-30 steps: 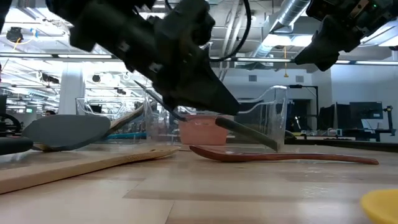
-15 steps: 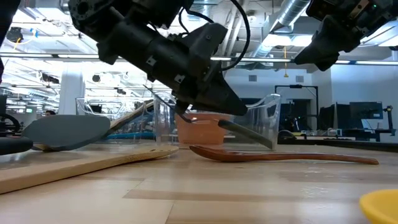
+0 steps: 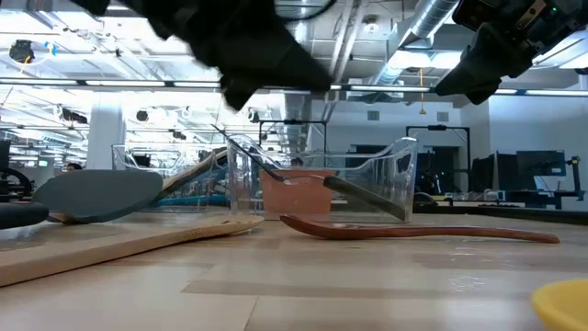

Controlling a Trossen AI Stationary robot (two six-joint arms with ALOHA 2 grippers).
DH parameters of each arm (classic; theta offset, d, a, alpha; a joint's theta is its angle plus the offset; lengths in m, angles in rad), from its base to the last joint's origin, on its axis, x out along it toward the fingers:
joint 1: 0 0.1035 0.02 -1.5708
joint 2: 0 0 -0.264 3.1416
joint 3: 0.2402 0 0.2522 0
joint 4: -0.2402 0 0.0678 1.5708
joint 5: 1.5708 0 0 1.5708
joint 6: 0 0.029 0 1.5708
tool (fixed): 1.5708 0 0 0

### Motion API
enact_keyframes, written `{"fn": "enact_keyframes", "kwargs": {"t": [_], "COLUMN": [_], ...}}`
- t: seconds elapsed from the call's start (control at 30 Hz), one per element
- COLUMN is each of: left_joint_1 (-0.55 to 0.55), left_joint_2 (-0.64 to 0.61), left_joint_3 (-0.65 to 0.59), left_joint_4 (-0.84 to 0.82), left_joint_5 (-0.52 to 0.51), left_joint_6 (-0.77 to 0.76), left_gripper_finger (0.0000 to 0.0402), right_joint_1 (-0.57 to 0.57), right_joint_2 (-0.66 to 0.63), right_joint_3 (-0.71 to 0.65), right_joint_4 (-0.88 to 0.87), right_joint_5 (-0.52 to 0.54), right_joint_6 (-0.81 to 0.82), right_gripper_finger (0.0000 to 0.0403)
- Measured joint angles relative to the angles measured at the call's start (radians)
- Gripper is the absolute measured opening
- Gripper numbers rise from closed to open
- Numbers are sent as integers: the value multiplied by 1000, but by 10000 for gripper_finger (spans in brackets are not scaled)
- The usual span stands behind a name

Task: Pick & Place Kitchen Items
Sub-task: Put the top dark brown spoon into the top transparent bin

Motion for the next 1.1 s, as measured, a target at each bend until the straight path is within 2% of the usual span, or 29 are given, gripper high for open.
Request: {"fn": "enact_keyframes", "kwargs": {"t": [0.17,0.63,1.1], "left_joint_1": [6,43,43], "left_joint_2": [39,168,168], "left_joint_3": [-1,-1,0], "left_joint_4": [-60,-59,-142], "left_joint_5": [-1,-25,-79], "left_joint_6": [-89,-247,-304], "left_gripper_finger": [2,2,2], "right_joint_1": [0,0,26], "right_joint_2": [0,0,0], "right_joint_3": [0,0,0], "right_joint_4": [3,2,-1], "right_joint_5": [0,-1,-42], "right_joint_6": [0,10,14], "right_gripper_finger": [0,0,0]}}
